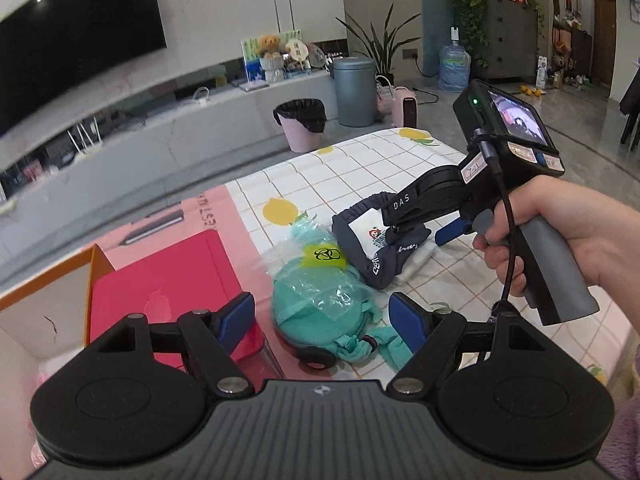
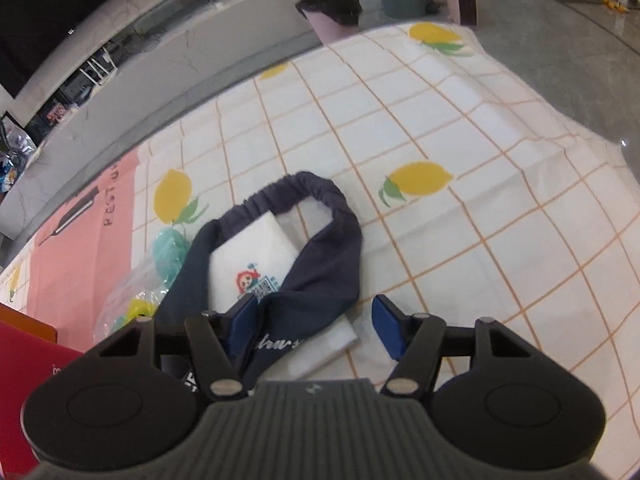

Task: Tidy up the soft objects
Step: 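Move both grippers back toward the navy headband in the pile, then grasp the navy headband with the right gripper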

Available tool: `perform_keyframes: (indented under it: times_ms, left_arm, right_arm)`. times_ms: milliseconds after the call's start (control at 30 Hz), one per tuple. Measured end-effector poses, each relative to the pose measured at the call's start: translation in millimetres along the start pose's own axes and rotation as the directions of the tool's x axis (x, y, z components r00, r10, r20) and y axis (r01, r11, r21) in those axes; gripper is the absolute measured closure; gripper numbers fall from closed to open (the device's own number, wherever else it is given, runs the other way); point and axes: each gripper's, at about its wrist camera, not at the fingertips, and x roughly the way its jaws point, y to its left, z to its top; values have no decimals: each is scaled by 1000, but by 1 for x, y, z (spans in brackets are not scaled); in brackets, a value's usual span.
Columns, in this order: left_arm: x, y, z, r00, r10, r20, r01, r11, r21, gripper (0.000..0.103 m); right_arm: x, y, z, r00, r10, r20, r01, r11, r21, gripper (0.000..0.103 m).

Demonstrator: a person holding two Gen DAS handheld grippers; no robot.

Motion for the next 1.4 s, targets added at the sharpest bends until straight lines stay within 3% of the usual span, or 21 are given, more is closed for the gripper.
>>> perform_keyframes:
  times_ms: [33, 200, 333, 533, 733, 800, 833, 867, 900, 933, 1000, 1100, 1167, 1200, 1300, 1400]
  left_arm:
    - [-1, -2, -1, 1000, 4, 6, -4, 1000, 10, 13]
    - [-8, -8, -4, 999, 27, 26, -28, 999, 31, 13]
    - [-17, -6, -4, 998, 9, 57, -11, 999, 32, 13]
    - [-22, -3, -8, 998, -12, 59, 11, 1000, 22, 13]
    - [-21, -3, -11, 999, -42, 35, 41, 999, 7, 13]
    - [-21, -3, -12, 998, -48, 30, 48, 999, 1, 13]
    - [-21, -3, -13, 998, -50, 29, 50, 999, 4, 13]
    - [-21, -4, -13, 998, -50, 29, 50, 999, 11, 13]
    - [-20, -5, -14, 998, -48, 28, 48, 999, 17, 13]
    - [-20, -6, -14, 999, -47, 26, 46, 999, 23, 13]
    - [-19, -7, -15, 999, -46, 25, 45, 999, 25, 13]
    - [-17, -9, -16, 998, -52, 19, 51, 998, 29, 13]
    - [-14, -9, -17, 999, -50, 13, 50, 998, 33, 13]
    - [-14, -10, -18, 999, -49, 11, 48, 998, 34, 13]
    - [-9, -9, -19, 999, -54, -6, 54, 998, 13, 13]
    - [-5, -9, -20, 998, -65, -27, 65, 998, -3, 13]
  right_arm:
    - [0, 0, -1, 1000, 6, 12, -6, 1000, -3, 54]
    - [-1, -3, -2, 1000, 8, 14, -8, 1000, -6, 70]
    - [-7, -9, -2, 1000, 0, 20, 0, 1000, -12, 96]
    - [-29, -3, -5, 992, -119, 43, 124, 979, -165, 98]
    - [-66, -4, -32, 971, -233, 44, 231, 886, -402, 98]
    - [-73, -6, -42, 955, -293, 43, 279, 842, -462, 94]
    - [-75, -9, -46, 951, -309, 29, 284, 830, -480, 84]
    - [-75, -12, -49, 952, -307, 3, 268, 828, -493, 69]
    - [-74, -16, -51, 957, -290, -17, 242, 829, -503, 35]
    - [-74, -19, -52, 965, -261, -24, 215, 839, -500, 23]
    - [-71, -24, -49, 974, -228, -10, 197, 860, -472, 22]
    - [-71, -26, -41, 988, -158, 0, 143, 894, -425, 8]
    - [-65, -23, -37, 994, -110, 0, 100, 902, -419, 8]
    - [-59, -20, -38, 994, -113, -13, 97, 897, -432, 8]
    - [-36, -13, -41, 973, -221, -69, 164, 867, -471, 17]
    - [-33, -20, -35, 977, -195, -89, 143, 903, -406, 19]
